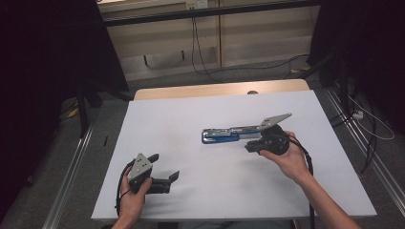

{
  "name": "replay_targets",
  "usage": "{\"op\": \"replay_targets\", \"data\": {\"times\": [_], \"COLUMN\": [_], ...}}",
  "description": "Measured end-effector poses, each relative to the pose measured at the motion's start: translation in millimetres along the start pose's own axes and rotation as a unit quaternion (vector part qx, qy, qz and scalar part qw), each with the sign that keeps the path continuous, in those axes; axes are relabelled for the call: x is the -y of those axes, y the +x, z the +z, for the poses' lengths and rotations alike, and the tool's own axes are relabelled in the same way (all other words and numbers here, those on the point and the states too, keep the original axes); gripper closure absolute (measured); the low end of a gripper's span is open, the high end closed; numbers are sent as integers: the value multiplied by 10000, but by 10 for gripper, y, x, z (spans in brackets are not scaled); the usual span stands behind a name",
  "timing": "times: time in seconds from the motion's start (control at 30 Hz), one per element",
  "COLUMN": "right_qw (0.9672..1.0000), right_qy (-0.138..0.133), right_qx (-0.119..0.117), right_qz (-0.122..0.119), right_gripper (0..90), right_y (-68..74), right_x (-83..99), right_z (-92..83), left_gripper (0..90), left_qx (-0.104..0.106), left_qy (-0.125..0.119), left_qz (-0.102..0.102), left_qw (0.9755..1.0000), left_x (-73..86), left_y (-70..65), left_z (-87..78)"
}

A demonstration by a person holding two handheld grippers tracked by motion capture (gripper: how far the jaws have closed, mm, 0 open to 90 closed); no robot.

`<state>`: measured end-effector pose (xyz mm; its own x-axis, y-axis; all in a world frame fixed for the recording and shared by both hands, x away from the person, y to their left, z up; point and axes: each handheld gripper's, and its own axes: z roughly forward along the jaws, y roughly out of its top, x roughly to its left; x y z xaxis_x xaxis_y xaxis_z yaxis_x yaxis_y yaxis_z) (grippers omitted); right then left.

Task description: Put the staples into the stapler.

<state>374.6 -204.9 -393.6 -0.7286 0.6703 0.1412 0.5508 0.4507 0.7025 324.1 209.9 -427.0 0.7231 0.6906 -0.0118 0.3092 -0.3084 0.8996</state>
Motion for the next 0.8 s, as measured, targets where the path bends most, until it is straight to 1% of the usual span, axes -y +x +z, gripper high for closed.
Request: {"op": "replay_targets", "data": {"times": [0.03,0.07,0.13,0.23,0.37,0.5,0.63,0.77,0.8], "right_qw": [10000,10000,9999,9999,9999,9999,9999,9999,9999], "right_qy": [-19,-37,9,-18,-51,-82,-93,-101,-130], "right_qx": [-4,2,22,26,65,53,69,68,41], "right_qz": [-18,-5,97,122,79,67,35,13,5], "right_gripper": [794,794,793,794,794,794,793,793,793], "right_y": [-4,-12,-33,-55,-75,-106,-119,-124,-126], "right_x": [-10,-28,-54,-86,-133,-185,-246,-310,-323], "right_z": [8,21,39,62,135,210,265,302,310], "left_gripper": [30,30,30,30,30,30,30,30,30], "left_qx": [-3,-18,-2,7,29,31,48,53,58], "left_qy": [-2,13,6,19,-4,-1,1,5,-3], "left_qz": [-7,27,-6,42,-4,25,2,28,-1], "left_qw": [10000,10000,10000,10000,10000,10000,10000,10000,10000], "left_x": [1,1,3,1,2,-2,2,1,2], "left_y": [5,12,11,15,7,12,19,16,10], "left_z": [2,1,1,0,3,-5,0,0,2]}}
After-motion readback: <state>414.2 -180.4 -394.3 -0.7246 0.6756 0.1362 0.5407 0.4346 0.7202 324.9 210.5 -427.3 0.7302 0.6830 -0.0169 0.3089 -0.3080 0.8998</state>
